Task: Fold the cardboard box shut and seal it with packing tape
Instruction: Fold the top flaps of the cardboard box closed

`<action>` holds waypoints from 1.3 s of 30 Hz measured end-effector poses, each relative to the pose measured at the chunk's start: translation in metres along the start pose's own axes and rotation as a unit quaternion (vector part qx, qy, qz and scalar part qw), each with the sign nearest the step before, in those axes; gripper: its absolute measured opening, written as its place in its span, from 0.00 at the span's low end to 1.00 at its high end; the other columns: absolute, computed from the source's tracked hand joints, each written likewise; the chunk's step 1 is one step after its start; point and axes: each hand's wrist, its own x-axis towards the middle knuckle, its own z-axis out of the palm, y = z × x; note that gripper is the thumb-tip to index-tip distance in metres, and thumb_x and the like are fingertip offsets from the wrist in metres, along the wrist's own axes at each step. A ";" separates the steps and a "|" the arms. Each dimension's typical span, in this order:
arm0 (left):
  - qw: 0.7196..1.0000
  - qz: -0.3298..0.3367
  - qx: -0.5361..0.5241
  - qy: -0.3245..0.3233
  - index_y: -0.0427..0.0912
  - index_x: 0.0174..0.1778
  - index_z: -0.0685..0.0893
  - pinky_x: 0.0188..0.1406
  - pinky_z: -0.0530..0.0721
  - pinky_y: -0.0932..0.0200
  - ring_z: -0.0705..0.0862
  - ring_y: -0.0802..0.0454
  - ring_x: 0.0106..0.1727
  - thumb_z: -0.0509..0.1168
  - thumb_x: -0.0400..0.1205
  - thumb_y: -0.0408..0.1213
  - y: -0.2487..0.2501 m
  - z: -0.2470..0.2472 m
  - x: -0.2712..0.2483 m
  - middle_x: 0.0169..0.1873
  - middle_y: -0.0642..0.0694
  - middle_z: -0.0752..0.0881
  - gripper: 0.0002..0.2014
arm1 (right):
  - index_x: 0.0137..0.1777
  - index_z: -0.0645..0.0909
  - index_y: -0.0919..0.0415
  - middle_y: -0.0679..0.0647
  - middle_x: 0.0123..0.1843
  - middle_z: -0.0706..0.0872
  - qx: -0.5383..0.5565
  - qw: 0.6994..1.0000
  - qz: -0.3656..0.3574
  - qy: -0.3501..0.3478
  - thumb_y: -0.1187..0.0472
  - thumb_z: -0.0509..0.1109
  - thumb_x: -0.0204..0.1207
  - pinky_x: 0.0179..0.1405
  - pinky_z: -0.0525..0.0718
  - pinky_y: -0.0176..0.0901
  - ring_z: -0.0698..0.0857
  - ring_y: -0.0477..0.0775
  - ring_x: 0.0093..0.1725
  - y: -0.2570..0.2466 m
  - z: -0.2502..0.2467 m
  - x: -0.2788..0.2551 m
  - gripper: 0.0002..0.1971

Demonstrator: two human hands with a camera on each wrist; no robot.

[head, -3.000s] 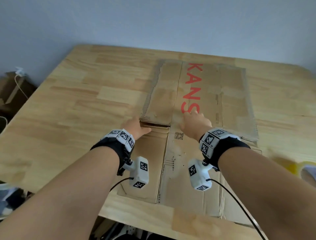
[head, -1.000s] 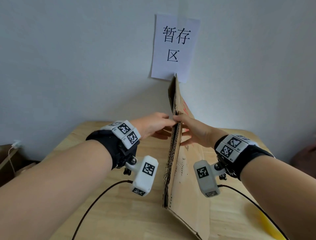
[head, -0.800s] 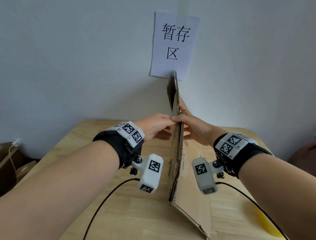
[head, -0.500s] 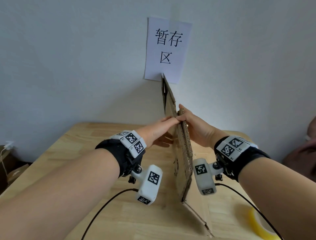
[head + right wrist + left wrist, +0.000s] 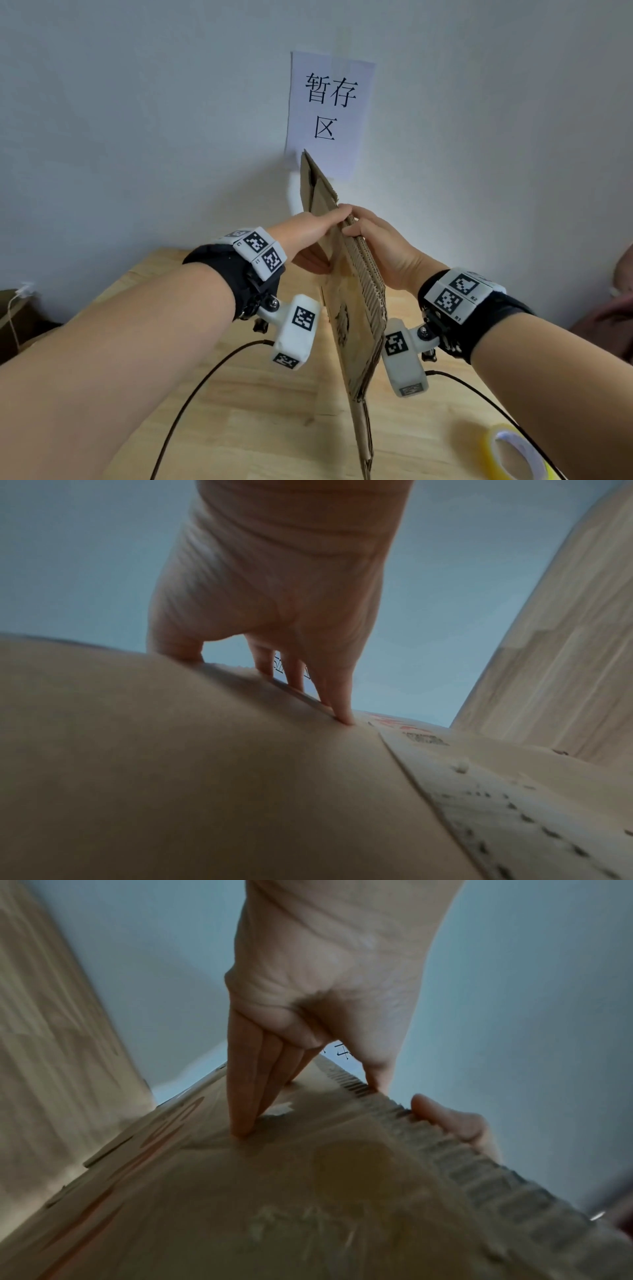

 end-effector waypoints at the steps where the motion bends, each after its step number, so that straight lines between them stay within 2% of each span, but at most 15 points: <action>1: 1.000 -0.003 0.001 0.001 0.37 0.57 0.80 0.43 0.90 0.47 0.91 0.40 0.39 0.62 0.75 0.67 -0.001 0.000 0.001 0.38 0.33 0.90 0.34 | 0.64 0.78 0.52 0.66 0.62 0.83 -0.004 1.000 -0.002 0.001 0.61 0.65 0.65 0.55 0.85 0.60 0.82 0.66 0.59 0.001 0.000 -0.001 0.24; 6: 1.000 -0.005 0.011 -0.002 0.39 0.73 0.72 0.44 0.90 0.48 0.91 0.41 0.40 0.61 0.76 0.67 -0.014 0.012 0.007 0.42 0.32 0.90 0.40 | 0.66 0.76 0.57 0.64 0.62 0.82 -0.026 1.000 0.003 0.015 0.62 0.66 0.63 0.59 0.84 0.57 0.82 0.61 0.61 0.008 -0.008 -0.006 0.27; 9: 1.000 0.002 0.019 0.007 0.45 0.75 0.72 0.41 0.91 0.51 0.91 0.42 0.39 0.61 0.76 0.67 -0.011 0.016 0.009 0.43 0.31 0.89 0.37 | 0.64 0.79 0.57 0.65 0.62 0.83 -0.013 0.999 0.014 0.029 0.62 0.66 0.65 0.61 0.82 0.60 0.82 0.63 0.63 0.011 -0.014 -0.010 0.24; 12: 0.999 -0.011 0.047 0.002 0.47 0.75 0.71 0.38 0.90 0.51 0.91 0.43 0.39 0.62 0.73 0.69 -0.005 0.019 0.013 0.45 0.31 0.87 0.39 | 0.62 0.78 0.57 0.60 0.55 0.84 -0.003 0.999 0.020 0.043 0.64 0.65 0.69 0.50 0.87 0.46 0.83 0.56 0.54 0.009 -0.022 -0.012 0.19; 15: 0.997 -0.041 0.069 0.018 0.46 0.71 0.69 0.46 0.88 0.47 0.87 0.44 0.39 0.62 0.74 0.68 -0.003 0.028 0.017 0.40 0.35 0.84 0.37 | 0.59 0.79 0.55 0.63 0.56 0.82 -0.007 0.997 0.041 0.064 0.61 0.65 0.67 0.58 0.82 0.53 0.81 0.58 0.52 0.006 -0.032 -0.012 0.18; 18: 0.995 -0.063 0.078 0.027 0.44 0.71 0.68 0.40 0.88 0.53 0.88 0.41 0.39 0.62 0.76 0.65 0.000 0.034 0.020 0.42 0.33 0.82 0.35 | 0.71 0.73 0.53 0.68 0.64 0.80 -0.087 0.991 0.079 0.070 0.64 0.61 0.78 0.59 0.82 0.52 0.80 0.58 0.54 -0.004 -0.041 -0.011 0.21; 20: 0.995 -0.064 0.076 0.019 0.43 0.73 0.67 0.35 0.90 0.54 0.90 0.37 0.39 0.62 0.77 0.61 0.004 0.033 0.019 0.48 0.30 0.82 0.34 | 0.76 0.68 0.54 0.62 0.60 0.82 -0.142 0.981 0.106 0.082 0.67 0.60 0.79 0.46 0.83 0.42 0.80 0.54 0.50 -0.012 -0.047 -0.009 0.25; 22: 0.997 -0.055 0.061 0.011 0.41 0.70 0.69 0.31 0.89 0.55 0.90 0.38 0.38 0.61 0.79 0.55 0.009 0.032 0.019 0.48 0.31 0.82 0.28 | 0.75 0.69 0.56 0.57 0.59 0.81 -0.198 0.967 0.133 0.089 0.69 0.62 0.77 0.39 0.81 0.38 0.81 0.53 0.48 -0.020 -0.051 -0.009 0.26; 24: 0.998 -0.039 0.047 0.004 0.38 0.65 0.72 0.29 0.88 0.56 0.89 0.39 0.36 0.60 0.81 0.48 0.013 0.031 0.018 0.48 0.31 0.82 0.21 | 0.69 0.75 0.60 0.59 0.54 0.82 -0.247 0.951 0.166 0.085 0.71 0.63 0.77 0.37 0.84 0.42 0.84 0.55 0.46 -0.029 -0.050 -0.009 0.20; 28: 0.998 -0.031 0.045 0.037 0.37 0.50 0.76 0.32 0.89 0.54 0.88 0.38 0.31 0.54 0.82 0.41 0.017 0.023 0.022 0.43 0.33 0.84 0.12 | 0.68 0.76 0.71 0.67 0.54 0.83 -0.338 0.921 0.171 0.097 0.73 0.65 0.76 0.52 0.86 0.56 0.86 0.63 0.44 -0.041 -0.044 -0.004 0.19; 29: 0.997 -0.038 0.052 0.038 0.37 0.50 0.74 0.29 0.88 0.56 0.88 0.39 0.30 0.54 0.83 0.42 0.017 0.020 0.022 0.45 0.32 0.84 0.11 | 0.69 0.75 0.72 0.68 0.56 0.82 -0.355 0.915 0.162 0.102 0.74 0.64 0.76 0.50 0.87 0.54 0.84 0.59 0.40 -0.042 -0.041 -0.003 0.20; 32: 0.995 -0.061 0.072 0.016 0.46 0.60 0.68 0.18 0.82 0.61 0.87 0.43 0.24 0.55 0.84 0.44 0.010 0.006 0.024 0.54 0.28 0.83 0.11 | 0.74 0.71 0.70 0.66 0.56 0.82 -0.357 0.914 0.154 0.114 0.76 0.62 0.76 0.27 0.86 0.39 0.83 0.52 0.34 -0.042 -0.028 0.002 0.24; 35: 0.994 -0.017 0.097 0.055 0.36 0.43 0.73 0.18 0.83 0.62 0.84 0.52 0.16 0.54 0.84 0.35 -0.005 -0.021 0.027 0.32 0.37 0.85 0.08 | 0.74 0.71 0.63 0.54 0.44 0.79 -0.348 0.914 0.149 0.143 0.75 0.62 0.77 0.24 0.84 0.38 0.83 0.52 0.34 -0.038 -0.005 0.004 0.25; 37: 0.989 0.027 0.123 0.084 0.41 0.34 0.72 0.19 0.83 0.64 0.80 0.59 0.13 0.55 0.86 0.32 -0.016 -0.045 0.026 0.29 0.43 0.81 0.13 | 0.73 0.72 0.62 0.53 0.42 0.78 -0.347 0.912 0.142 0.170 0.75 0.62 0.77 0.25 0.84 0.39 0.83 0.53 0.33 -0.036 0.014 0.005 0.24; 39: 0.984 0.049 0.136 0.101 0.40 0.31 0.72 0.17 0.80 0.65 0.79 0.58 0.12 0.54 0.86 0.31 -0.028 -0.069 0.020 0.23 0.44 0.81 0.15 | 0.72 0.72 0.62 0.54 0.42 0.79 -0.347 0.908 0.133 0.192 0.75 0.61 0.77 0.25 0.85 0.41 0.84 0.53 0.32 -0.038 0.032 0.005 0.24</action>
